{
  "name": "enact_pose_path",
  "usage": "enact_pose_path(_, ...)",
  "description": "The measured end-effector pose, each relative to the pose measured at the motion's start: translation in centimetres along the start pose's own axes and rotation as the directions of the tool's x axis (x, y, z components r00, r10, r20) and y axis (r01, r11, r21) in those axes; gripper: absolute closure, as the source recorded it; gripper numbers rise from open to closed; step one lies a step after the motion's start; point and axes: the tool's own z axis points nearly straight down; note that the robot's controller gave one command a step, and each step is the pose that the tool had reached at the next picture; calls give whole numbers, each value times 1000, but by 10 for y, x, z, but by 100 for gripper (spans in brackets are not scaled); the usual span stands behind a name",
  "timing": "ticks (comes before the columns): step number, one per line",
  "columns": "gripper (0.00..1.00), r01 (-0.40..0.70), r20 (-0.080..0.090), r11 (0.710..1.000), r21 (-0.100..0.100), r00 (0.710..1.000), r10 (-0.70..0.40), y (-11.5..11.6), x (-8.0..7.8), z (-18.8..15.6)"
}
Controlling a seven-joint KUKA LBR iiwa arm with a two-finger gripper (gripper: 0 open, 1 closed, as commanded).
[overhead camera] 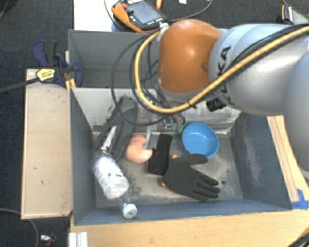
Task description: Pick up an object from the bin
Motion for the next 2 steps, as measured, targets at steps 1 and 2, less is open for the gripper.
enact_pose_path(1, 0, 0, 0, 1000, 0, 1000, 0, 0, 0, 0)
enact_pose_path(2, 0, 475, -7, 880, -1, 880, -475, -18, -2, 83)
